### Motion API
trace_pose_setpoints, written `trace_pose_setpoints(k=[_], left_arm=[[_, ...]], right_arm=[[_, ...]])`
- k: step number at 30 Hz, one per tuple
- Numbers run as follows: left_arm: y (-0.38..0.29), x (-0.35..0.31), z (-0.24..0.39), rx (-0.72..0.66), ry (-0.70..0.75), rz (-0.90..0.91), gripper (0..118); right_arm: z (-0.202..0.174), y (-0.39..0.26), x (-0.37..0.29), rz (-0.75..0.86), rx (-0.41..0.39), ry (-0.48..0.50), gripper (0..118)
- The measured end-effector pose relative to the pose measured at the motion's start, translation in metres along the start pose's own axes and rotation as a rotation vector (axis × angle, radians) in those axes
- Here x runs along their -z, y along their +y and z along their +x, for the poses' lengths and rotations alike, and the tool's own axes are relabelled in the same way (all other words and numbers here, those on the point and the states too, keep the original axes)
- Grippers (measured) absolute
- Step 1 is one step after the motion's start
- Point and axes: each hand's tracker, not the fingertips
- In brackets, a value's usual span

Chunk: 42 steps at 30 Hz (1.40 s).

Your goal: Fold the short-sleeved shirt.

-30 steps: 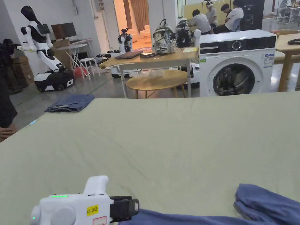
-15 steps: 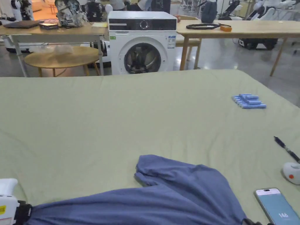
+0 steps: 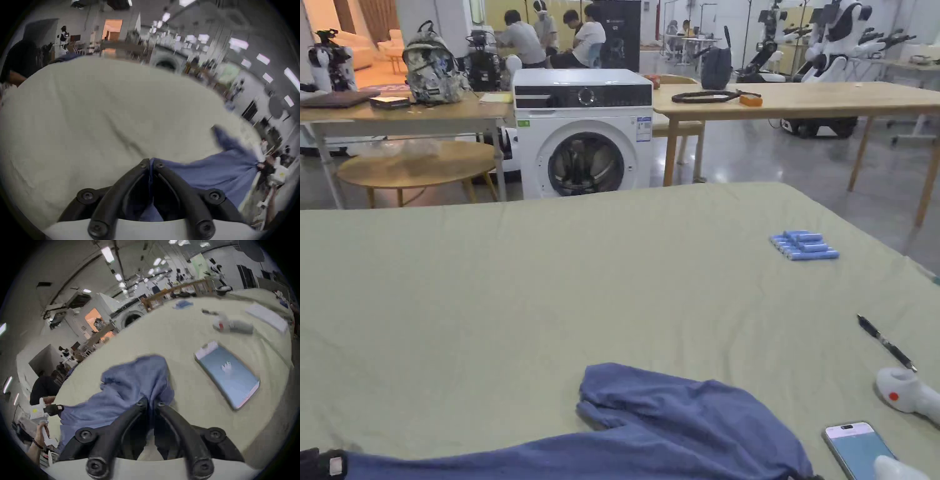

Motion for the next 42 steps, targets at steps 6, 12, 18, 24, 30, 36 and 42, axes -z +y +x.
trace_pose_setpoints(k=[6,12,18,24,30,36,42], left_arm=[[0.062,-0.129,0.044,0.13,-0.039,0.341,0],[0.141,-0.194,0.065,0.21,0.02,0.535,0],[0.206,-0.207,0.092,0.179,0.063,0.594,0],[0.276,-0.182,0.103,0.163,0.114,0.618,0],[0.321,-0.141,0.081,0.118,0.041,0.591,0],[0.356,-0.102,0.08,0.152,0.077,0.551,0],[0.347,-0.04,0.057,0.135,0.096,0.481,0]], right_arm=[[-0.062,0.076,-0.025,0.163,-0.252,0.139,5],[-0.111,0.171,-0.031,0.322,-0.285,0.15,5],[-0.171,0.255,-0.028,0.423,-0.403,0.142,5],[-0.225,0.334,0.016,0.445,-0.459,0.105,5],[-0.247,0.376,0.074,0.441,-0.478,0.056,5],[-0.259,0.409,0.118,0.446,-0.476,0.032,5],[-0.251,0.391,0.17,0.364,-0.472,0.019,5]])
